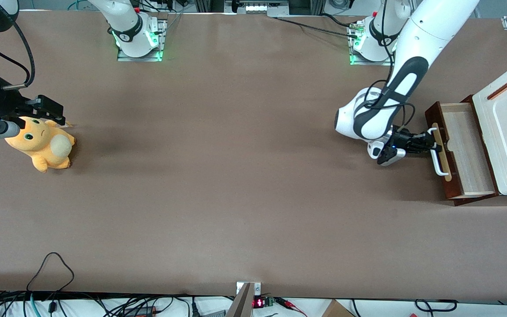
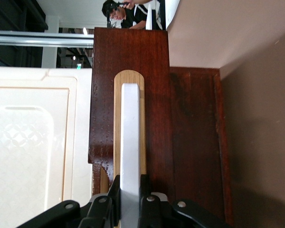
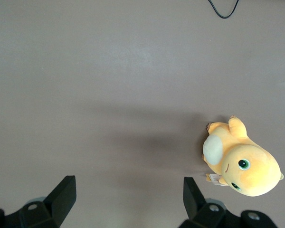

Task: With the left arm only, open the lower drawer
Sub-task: 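Pull the handle away from the cabinet with the left gripper, then open the left gripper and lift it off the handle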

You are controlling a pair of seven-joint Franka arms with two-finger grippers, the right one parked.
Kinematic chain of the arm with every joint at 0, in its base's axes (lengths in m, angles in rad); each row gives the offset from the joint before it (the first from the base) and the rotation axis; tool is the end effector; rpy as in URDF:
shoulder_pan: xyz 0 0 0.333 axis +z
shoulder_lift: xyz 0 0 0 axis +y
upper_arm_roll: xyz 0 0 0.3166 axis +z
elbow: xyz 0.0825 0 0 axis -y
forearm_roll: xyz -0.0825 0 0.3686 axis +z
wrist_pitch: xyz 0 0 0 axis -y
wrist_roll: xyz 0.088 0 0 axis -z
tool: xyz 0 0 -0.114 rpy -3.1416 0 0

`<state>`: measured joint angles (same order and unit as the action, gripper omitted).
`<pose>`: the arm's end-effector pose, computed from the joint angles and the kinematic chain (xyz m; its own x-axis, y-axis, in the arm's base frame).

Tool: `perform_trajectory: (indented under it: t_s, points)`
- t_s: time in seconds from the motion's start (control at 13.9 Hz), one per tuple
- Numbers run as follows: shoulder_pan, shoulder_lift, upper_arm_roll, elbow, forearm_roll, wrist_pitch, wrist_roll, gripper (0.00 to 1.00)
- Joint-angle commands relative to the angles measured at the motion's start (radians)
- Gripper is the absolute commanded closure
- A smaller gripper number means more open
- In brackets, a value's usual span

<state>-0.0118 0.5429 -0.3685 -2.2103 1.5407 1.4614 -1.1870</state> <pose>0.4844 -0.0660 0.1747 0.9670 -0.2538 0.0228 -0.0032 -0.1014 -0.9948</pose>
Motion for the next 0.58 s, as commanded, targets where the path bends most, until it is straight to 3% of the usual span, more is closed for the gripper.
perform_trajectory:
  t_s: [0.0,0.07,0.14,0.29,0.36,0.5]
  points:
    - [-0.016,-0.015,-0.013,0.017,0.013,0.014,0.036,0.92]
    - [-0.014,-0.014,-0.013,0.015,0.012,0.014,0.036,0.57]
    - [-0.013,-0.014,-0.012,0.015,0.009,0.014,0.035,0.02]
    - [-0.002,-0.026,-0.013,0.02,-0.016,0.019,0.043,0.0]
    - [0.004,-0.046,-0.013,0.043,-0.063,0.037,0.114,0.0]
    - [0.013,-0.09,-0.015,0.16,-0.262,0.089,0.248,0.0]
